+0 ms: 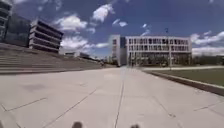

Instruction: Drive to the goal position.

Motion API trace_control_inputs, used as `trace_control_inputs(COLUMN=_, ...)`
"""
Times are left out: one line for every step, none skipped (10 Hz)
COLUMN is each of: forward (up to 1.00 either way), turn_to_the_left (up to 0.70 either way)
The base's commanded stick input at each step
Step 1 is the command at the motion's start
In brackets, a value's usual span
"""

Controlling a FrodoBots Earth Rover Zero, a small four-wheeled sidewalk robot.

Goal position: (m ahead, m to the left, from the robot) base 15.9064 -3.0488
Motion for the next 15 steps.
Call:
trace_control_inputs(forward=0.7, turn_to_the_left=0.0)
trace_control_inputs(forward=0.7, turn_to_the_left=0.0)
trace_control_inputs(forward=0.7, turn_to_the_left=0.0)
trace_control_inputs(forward=0.7, turn_to_the_left=0.0)
trace_control_inputs(forward=0.7, turn_to_the_left=0.0)
trace_control_inputs(forward=0.7, turn_to_the_left=0.0)
trace_control_inputs(forward=0.7, turn_to_the_left=0.0)
trace_control_inputs(forward=0.7, turn_to_the_left=0.0)
trace_control_inputs(forward=0.7, turn_to_the_left=-0.02)
trace_control_inputs(forward=0.7, turn_to_the_left=-0.12)
trace_control_inputs(forward=0.7, turn_to_the_left=-0.28)
trace_control_inputs(forward=0.7, turn_to_the_left=-0.33)
trace_control_inputs(forward=0.7, turn_to_the_left=-0.33)
trace_control_inputs(forward=0.7, turn_to_the_left=0.0)
trace_control_inputs(forward=0.7, turn_to_the_left=0.0)
